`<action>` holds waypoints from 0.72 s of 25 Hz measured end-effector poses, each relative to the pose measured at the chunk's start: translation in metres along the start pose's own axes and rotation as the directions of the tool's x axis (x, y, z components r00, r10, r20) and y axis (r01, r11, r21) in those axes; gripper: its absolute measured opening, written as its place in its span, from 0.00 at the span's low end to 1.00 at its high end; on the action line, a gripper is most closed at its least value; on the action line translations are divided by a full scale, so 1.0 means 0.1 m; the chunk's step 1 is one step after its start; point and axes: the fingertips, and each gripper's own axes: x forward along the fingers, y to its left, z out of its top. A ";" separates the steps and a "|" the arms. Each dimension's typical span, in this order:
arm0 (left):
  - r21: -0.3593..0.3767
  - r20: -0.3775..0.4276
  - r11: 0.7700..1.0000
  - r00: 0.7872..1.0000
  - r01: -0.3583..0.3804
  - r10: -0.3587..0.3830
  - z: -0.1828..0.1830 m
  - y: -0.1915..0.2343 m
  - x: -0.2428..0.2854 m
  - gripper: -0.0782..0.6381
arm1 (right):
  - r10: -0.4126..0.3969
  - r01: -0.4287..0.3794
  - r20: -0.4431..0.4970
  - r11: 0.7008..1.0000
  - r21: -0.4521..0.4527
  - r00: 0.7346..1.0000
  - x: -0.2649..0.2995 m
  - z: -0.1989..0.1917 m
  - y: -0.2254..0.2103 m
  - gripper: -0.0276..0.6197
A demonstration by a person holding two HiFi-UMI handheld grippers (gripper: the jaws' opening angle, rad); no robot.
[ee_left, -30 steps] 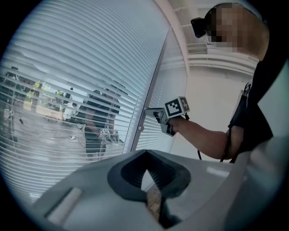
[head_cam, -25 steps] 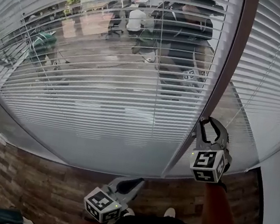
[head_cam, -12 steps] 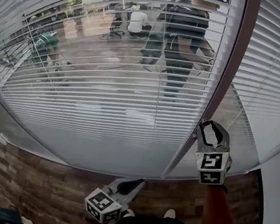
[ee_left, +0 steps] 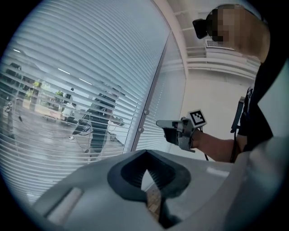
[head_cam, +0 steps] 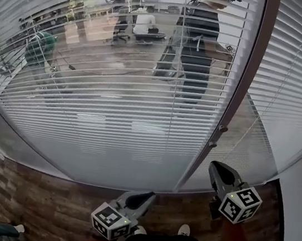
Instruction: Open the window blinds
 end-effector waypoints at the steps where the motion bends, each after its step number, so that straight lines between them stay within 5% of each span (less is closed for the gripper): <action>1: -0.003 0.001 1.000 1.000 0.002 -0.002 -0.01 0.01 -0.03 0.11 | 0.020 -0.020 -0.001 0.999 0.039 1.000 -0.08 -0.11 0.11 0.08; 11: -0.032 -0.047 0.987 0.986 0.158 -0.159 -0.22 -0.24 -0.05 0.11 | -0.003 0.005 -0.092 1.000 0.019 0.996 -0.58 -0.72 0.98 0.08; 18: -0.036 -0.040 0.990 0.990 0.135 -0.137 0.06 -0.72 0.37 0.11 | 0.078 -0.077 -0.096 0.997 0.012 0.992 -0.87 -0.44 0.80 0.08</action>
